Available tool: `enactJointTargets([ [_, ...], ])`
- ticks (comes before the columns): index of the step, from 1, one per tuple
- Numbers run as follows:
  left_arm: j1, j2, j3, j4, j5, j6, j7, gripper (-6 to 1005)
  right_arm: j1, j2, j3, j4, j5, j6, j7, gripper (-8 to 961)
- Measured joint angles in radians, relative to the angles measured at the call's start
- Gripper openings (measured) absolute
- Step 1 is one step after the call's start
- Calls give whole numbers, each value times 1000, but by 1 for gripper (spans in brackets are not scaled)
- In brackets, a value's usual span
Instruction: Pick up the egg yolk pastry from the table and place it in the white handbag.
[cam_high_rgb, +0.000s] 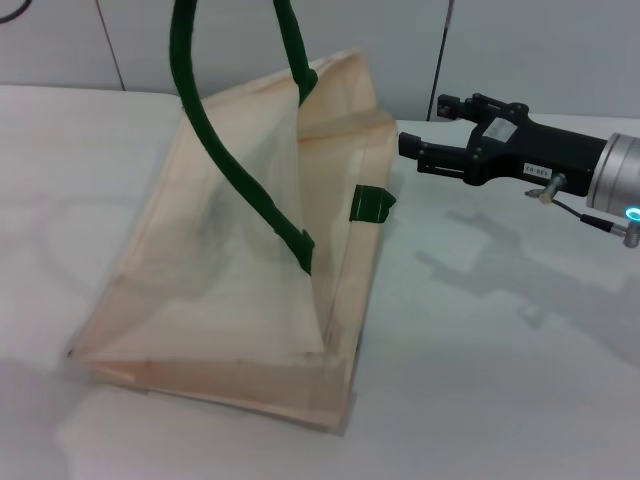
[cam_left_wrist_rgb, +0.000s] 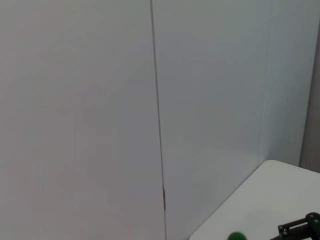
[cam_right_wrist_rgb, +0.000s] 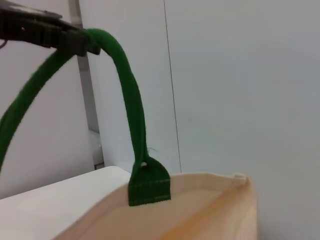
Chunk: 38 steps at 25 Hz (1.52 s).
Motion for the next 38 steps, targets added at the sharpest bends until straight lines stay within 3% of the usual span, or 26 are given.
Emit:
enactJointTargets([
  [13, 8, 1, -10, -91, -2, 23, 76, 471, -6, -6, 28, -3, -4, 29, 11, 877],
  [18, 9, 1, -13, -105, -2, 28, 82, 500, -7, -9, 42, -24, -5, 51, 11, 877],
  [22, 16, 0, -33, -117, -8, 22, 97, 627, -8, -10, 46, -31, -3, 52, 11, 877],
  [24, 35, -2, -44, -117, -35, 24, 125, 690, -11, -13, 60, -41, -3, 53, 10, 877],
  [28, 78, -7, -77, -144, -178, 28, 239, 685, -42, -37, 125, -51, -3, 69, 8, 877],
  [34, 136, -8, -130, -361, -441, 53, 543, 678, -114, -61, 258, -47, -5, 76, -55, 877],
  [38, 121, -5, -153, -519, -464, 114, 650, 679, -156, -37, 340, -45, -2, 50, -191, 877],
])
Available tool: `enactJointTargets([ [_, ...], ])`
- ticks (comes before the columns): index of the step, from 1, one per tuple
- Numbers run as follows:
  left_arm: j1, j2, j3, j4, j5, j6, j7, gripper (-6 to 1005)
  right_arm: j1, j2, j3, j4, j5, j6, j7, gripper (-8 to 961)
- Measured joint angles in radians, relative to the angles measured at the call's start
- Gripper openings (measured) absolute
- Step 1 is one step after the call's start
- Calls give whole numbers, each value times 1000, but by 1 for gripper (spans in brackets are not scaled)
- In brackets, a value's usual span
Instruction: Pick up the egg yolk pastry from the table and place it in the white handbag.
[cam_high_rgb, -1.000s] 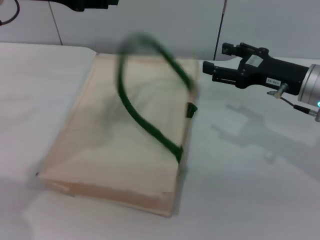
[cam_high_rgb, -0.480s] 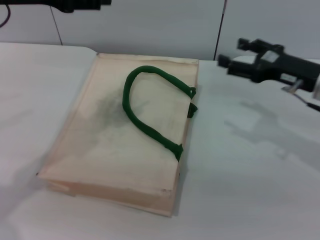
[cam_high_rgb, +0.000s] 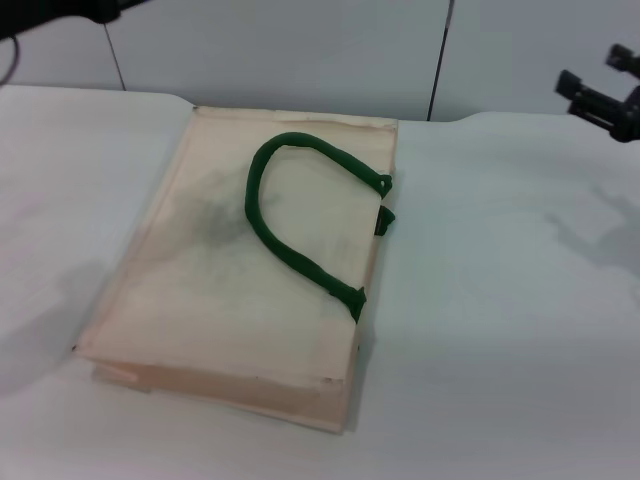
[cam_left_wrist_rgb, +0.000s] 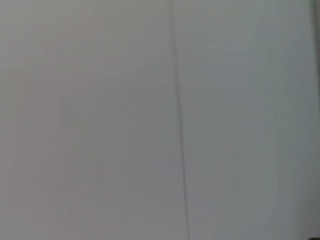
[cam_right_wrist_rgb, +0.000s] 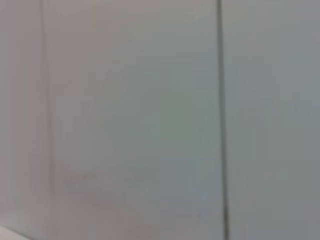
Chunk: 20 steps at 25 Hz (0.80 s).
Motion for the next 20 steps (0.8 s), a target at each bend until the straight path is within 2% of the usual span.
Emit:
enactJointTargets([
  [3, -22, 2, -1, -90, -14, 44, 69, 680, -32, 41, 92, 3, 0, -14, -137, 877],
  [6, -26, -1, -1, -145, -80, 62, 191, 680, -47, 69, 146, 4, -2, -8, -243, 877],
  [8, -26, -1, 2, -177, -128, 64, 255, 679, -46, 71, 151, 7, -3, 1, -254, 877],
  [12, -33, 0, 7, -203, -190, 69, 309, 651, -26, 58, 145, 13, -50, 10, -213, 877],
  [16, -42, 2, 9, -205, -207, 60, 284, 593, 7, 43, 150, 17, -167, 30, -106, 877],
  [20, -54, 4, 11, -195, -196, 57, 237, 547, -9, 46, 154, 63, -208, 30, -76, 877],
])
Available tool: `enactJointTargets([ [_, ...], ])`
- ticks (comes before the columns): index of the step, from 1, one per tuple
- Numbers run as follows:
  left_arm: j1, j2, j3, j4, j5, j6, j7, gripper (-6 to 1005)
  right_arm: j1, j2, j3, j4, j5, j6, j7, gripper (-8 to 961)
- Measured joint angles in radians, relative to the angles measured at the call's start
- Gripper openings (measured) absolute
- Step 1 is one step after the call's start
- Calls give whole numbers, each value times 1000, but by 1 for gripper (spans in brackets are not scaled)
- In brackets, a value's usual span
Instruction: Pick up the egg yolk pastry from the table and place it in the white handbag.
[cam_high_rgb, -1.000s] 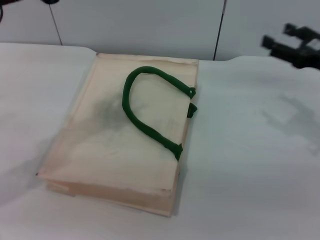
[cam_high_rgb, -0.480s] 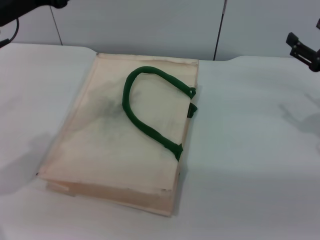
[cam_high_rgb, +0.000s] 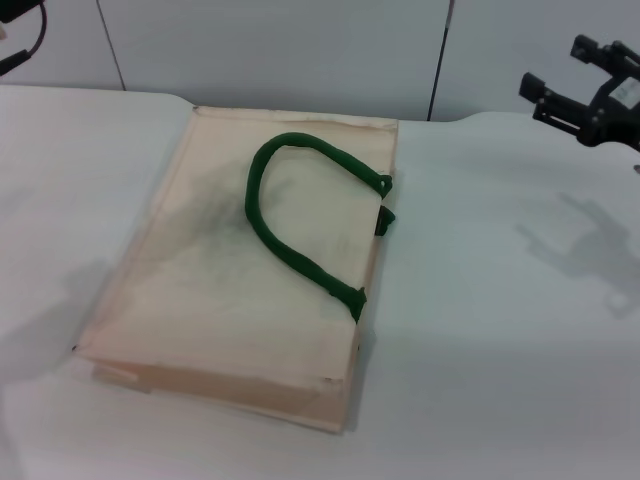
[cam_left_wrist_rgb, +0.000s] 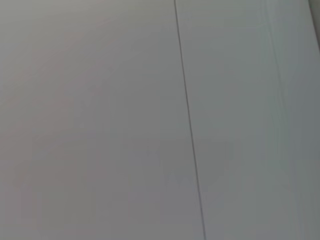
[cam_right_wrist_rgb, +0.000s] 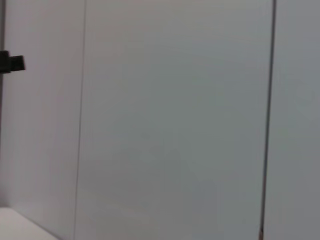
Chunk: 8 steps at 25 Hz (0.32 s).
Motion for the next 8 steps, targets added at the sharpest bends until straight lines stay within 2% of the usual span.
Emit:
enactJointTargets([
  [5, -3, -1, 2, 21, -6, -25, -47, 525, -114, 20, 31, 178, -6, -8, -5, 877],
  [8, 1, -3, 2, 33, -10, -44, -61, 525, -151, 37, 57, 232, -25, -24, -10, 877],
])
